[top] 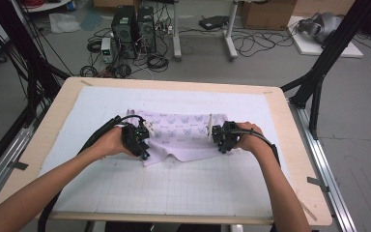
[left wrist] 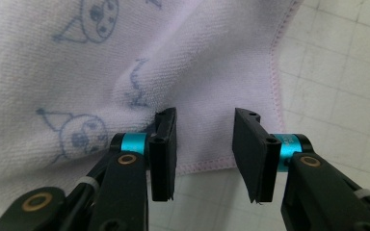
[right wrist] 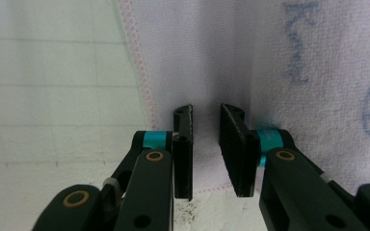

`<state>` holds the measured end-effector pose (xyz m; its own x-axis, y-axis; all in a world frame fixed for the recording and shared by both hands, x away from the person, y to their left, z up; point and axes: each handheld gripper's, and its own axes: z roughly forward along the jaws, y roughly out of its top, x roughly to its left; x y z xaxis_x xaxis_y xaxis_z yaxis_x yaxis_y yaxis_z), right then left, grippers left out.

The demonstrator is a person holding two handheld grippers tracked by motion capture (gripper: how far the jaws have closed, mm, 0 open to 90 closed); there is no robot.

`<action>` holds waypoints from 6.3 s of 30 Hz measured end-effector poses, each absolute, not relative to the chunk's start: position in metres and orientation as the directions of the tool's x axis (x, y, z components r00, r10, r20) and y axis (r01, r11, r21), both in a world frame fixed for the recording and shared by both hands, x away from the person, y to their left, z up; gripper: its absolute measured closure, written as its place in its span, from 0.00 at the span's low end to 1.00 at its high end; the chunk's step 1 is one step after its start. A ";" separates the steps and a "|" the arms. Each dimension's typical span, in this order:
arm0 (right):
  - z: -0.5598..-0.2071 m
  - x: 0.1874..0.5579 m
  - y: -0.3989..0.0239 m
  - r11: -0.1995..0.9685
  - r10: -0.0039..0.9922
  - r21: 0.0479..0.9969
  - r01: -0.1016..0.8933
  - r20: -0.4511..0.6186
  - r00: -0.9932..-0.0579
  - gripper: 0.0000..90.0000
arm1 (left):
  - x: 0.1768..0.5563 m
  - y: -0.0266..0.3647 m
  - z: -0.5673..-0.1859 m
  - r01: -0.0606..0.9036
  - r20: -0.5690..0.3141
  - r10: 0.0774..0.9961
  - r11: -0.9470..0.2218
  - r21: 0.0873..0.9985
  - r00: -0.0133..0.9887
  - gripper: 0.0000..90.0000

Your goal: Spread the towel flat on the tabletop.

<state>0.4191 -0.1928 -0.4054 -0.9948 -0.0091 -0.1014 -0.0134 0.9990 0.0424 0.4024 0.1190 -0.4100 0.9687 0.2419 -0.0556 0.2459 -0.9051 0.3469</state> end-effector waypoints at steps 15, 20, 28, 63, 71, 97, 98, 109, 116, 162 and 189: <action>-0.384 0.410 -0.198 0.984 0.073 0.168 0.064 -0.053 -0.996 1.00 | 0.396 0.125 -0.394 0.179 -0.028 0.181 -0.920 0.349 0.983 0.98; -0.359 0.396 -0.210 0.945 0.090 0.315 0.085 -0.001 -0.996 1.00 | 0.391 0.152 -0.367 0.170 -0.051 0.164 -0.877 0.450 0.985 0.98; -0.332 0.353 -0.228 0.870 0.022 0.489 0.064 0.091 -0.996 1.00 | 0.356 0.197 -0.337 0.110 -0.074 0.084 -0.841 0.529 0.994 0.98; -0.406 0.308 -0.173 0.997 0.017 0.078 0.018 0.018 -1.000 0.98 | 0.312 0.165 -0.409 0.096 -0.024 0.093 -0.939 0.329 0.995 0.88; -0.393 0.303 -0.187 0.980 0.058 0.191 0.062 0.025 -0.998 0.99 | 0.308 0.174 -0.394 0.109 -0.043 0.100 -0.918 0.381 0.994 0.98; -0.343 0.258 -0.233 0.844 -0.002 0.536 0.033 0.064 -0.998 0.73 | 0.262 0.211 -0.347 0.054 -0.001 0.067 -0.808 0.586 0.998 0.64; -0.347 0.260 -0.230 0.857 0.018 0.514 0.032 0.032 -0.999 0.72 | 0.264 0.207 -0.352 0.063 0.001 0.077 -0.821 0.567 0.997 0.63; -0.396 0.280 -0.194 0.964 0.058 0.258 0.059 0.014 -0.998 0.70 | 0.280 0.170 -0.398 0.077 -0.018 0.076 -0.912 0.402 0.997 0.61; -0.407 0.286 -0.182 0.985 0.043 0.166 0.044 0.012 -0.999 0.85 | 0.288 0.159 -0.410 0.090 -0.030 0.084 -0.935 0.342 0.996 0.72; -0.335 0.277 -0.238 0.780 0.068 0.614 0.123 0.111 -0.991 0.72 | 0.284 0.211 -0.345 0.088 -0.092 0.036 -0.760 0.644 0.995 0.59; -0.405 0.301 -0.185 0.981 0.039 0.190 0.045 0.037 -0.999 0.98 | 0.315 0.185 -0.411 0.147 -0.054 0.137 -0.898 0.415 0.989 0.97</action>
<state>0.3012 -0.1845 -0.4053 -0.9986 0.0386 0.0368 0.0449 0.9807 0.1905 0.3149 0.1848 -0.4108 0.9891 0.1369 -0.0541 0.1470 -0.8980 0.4147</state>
